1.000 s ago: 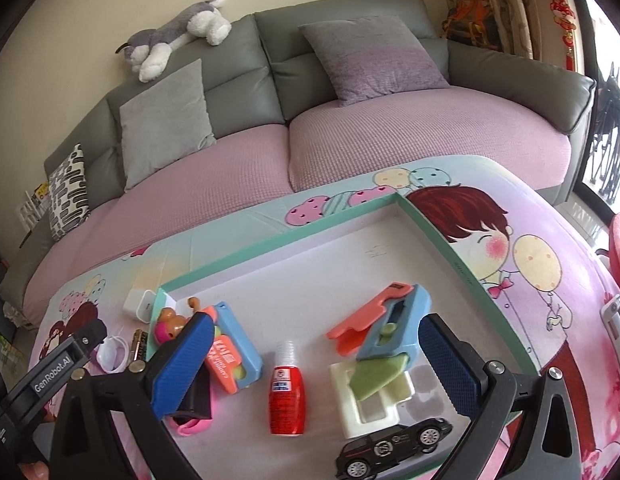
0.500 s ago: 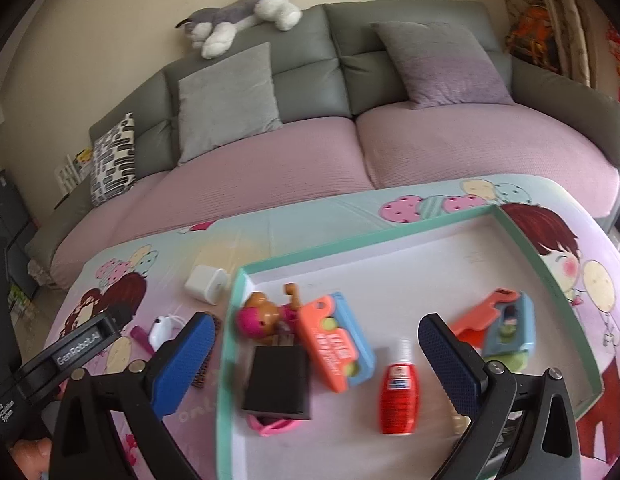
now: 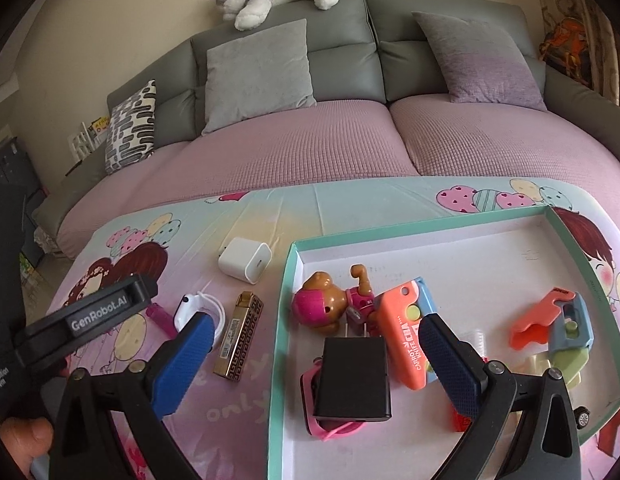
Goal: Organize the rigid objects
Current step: 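Move the left tool to the pink lighter while the right tool approaches the white smartwatch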
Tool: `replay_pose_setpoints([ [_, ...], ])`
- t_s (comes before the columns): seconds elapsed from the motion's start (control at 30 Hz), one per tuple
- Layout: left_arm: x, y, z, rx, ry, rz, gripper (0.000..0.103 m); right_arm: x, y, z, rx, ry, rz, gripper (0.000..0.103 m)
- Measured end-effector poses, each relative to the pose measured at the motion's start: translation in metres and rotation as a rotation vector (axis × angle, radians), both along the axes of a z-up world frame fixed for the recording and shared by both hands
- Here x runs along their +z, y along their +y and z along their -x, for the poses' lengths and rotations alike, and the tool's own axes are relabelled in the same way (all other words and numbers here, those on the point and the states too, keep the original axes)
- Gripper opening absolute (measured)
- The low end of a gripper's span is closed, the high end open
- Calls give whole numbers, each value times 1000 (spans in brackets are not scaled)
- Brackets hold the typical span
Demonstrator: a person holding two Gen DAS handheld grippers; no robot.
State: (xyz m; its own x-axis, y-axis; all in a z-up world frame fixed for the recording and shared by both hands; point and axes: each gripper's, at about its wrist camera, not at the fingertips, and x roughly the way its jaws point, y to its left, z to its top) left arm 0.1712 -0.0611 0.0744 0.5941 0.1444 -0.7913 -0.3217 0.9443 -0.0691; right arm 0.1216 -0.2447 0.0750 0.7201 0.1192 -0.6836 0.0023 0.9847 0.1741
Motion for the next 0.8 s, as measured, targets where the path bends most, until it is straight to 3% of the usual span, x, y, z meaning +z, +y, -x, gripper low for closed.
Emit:
replay_pose_setpoints([
  [0.27,-22,5,-9,-97,66,1,95,-7,1,-4,-21,24,24,103],
  [0.5,-29,8,-11,-142,62,-13,95,-7,4,-2,-24,21,43,103],
  [0.63,-32,18,-10,-113,68,38,95,-4,5,0,-15,2,33,103],
  [0.8,-37,35,-6,-72,106,1,95,1,12,1,1,-23,33,103],
])
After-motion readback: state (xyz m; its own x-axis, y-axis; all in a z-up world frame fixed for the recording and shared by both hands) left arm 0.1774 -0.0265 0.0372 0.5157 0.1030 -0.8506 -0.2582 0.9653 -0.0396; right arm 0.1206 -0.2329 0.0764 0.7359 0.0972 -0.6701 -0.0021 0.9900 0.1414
